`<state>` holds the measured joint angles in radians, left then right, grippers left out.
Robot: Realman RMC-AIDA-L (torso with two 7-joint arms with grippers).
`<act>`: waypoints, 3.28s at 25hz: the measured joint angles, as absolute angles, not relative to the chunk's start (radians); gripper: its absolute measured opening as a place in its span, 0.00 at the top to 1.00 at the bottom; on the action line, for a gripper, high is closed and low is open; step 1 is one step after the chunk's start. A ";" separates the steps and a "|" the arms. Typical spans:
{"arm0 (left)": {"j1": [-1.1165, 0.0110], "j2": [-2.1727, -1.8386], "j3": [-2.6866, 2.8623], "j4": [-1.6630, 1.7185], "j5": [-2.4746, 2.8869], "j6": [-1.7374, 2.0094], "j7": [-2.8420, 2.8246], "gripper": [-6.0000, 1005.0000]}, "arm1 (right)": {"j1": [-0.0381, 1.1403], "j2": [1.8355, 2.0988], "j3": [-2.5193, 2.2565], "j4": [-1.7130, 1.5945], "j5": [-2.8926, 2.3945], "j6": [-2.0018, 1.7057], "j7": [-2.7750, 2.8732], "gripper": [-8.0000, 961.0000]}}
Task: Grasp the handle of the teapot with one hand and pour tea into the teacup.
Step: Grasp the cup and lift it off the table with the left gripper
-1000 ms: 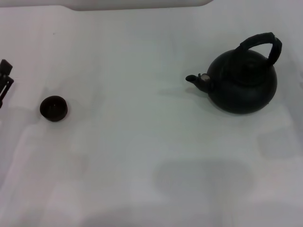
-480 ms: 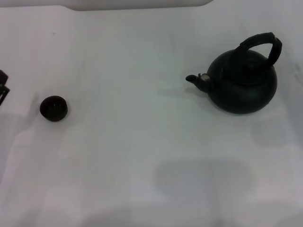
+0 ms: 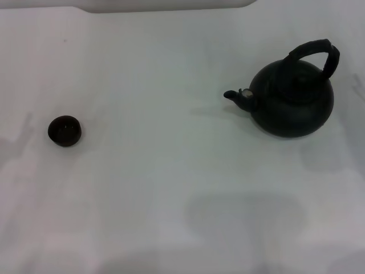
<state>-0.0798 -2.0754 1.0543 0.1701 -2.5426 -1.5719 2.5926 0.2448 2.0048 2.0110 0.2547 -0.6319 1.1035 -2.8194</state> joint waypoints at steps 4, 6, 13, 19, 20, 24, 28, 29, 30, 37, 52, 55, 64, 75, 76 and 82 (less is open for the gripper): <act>0.010 -2.080 1.059 0.399 -2.471 -1.462 2.467 0.14 | 0.246 2.005 2.011 0.255 -0.632 1.102 -2.819 0.10; 0.059 -2.085 1.076 0.529 -2.432 -1.383 2.417 0.14 | 0.248 2.005 2.011 0.255 -0.632 1.102 -2.819 0.10; 0.213 -2.083 1.298 0.939 -2.419 -1.022 2.218 0.14 | 0.250 2.008 2.011 0.252 -0.632 1.101 -2.819 0.10; 0.320 -2.076 1.487 1.236 -2.316 -0.654 2.007 0.14 | 0.249 2.008 2.014 0.246 -0.632 1.093 -2.819 0.11; 0.326 -2.076 1.512 1.260 -2.295 -0.619 1.972 0.14 | 0.249 2.009 2.013 0.246 -0.632 1.090 -2.819 0.11; 0.323 -2.074 1.599 1.283 -2.236 -0.522 1.882 0.13 | 0.249 2.010 2.011 0.245 -0.632 1.077 -2.819 0.11; 0.306 -2.074 1.728 1.290 -2.212 -0.378 1.879 0.13 | 0.248 2.010 2.011 0.245 -0.632 1.076 -2.819 0.11; 0.302 -2.074 1.764 1.293 -2.201 -0.334 1.885 0.13 | 0.248 2.010 2.011 0.245 -0.632 1.076 -2.819 0.11; 0.298 -2.075 1.788 1.295 -2.194 -0.302 1.889 0.13 | 0.248 2.010 2.011 0.245 -0.632 1.075 -2.819 0.11; 0.246 -2.076 1.903 1.285 -2.187 -0.185 1.893 0.13 | 0.248 2.008 2.011 0.247 -0.632 1.071 -2.820 0.10; 0.271 -2.075 1.939 1.323 -2.216 -0.172 1.886 0.13 | 0.241 2.005 2.019 0.255 -0.632 1.070 -2.824 0.10; 0.287 -2.074 1.945 1.332 -2.216 -0.165 1.886 0.13 | 0.239 2.005 2.019 0.255 -0.632 1.071 -2.824 0.10; 0.317 -2.075 1.942 1.331 -2.218 -0.174 1.885 0.13 | 0.238 2.005 2.018 0.255 -0.632 1.071 -2.835 0.11; 0.305 -2.074 1.933 1.306 -2.242 -0.176 1.885 0.13 | 0.235 2.004 2.019 0.255 -0.632 1.071 -2.835 0.10; 0.302 -2.074 1.933 1.303 -2.243 -0.177 1.885 0.13 | 0.235 2.004 2.019 0.255 -0.632 1.071 -2.835 0.10; 0.298 -2.074 1.929 1.301 -2.251 -0.177 1.885 0.13 | 0.233 2.003 2.019 0.255 -0.632 1.073 -2.835 0.10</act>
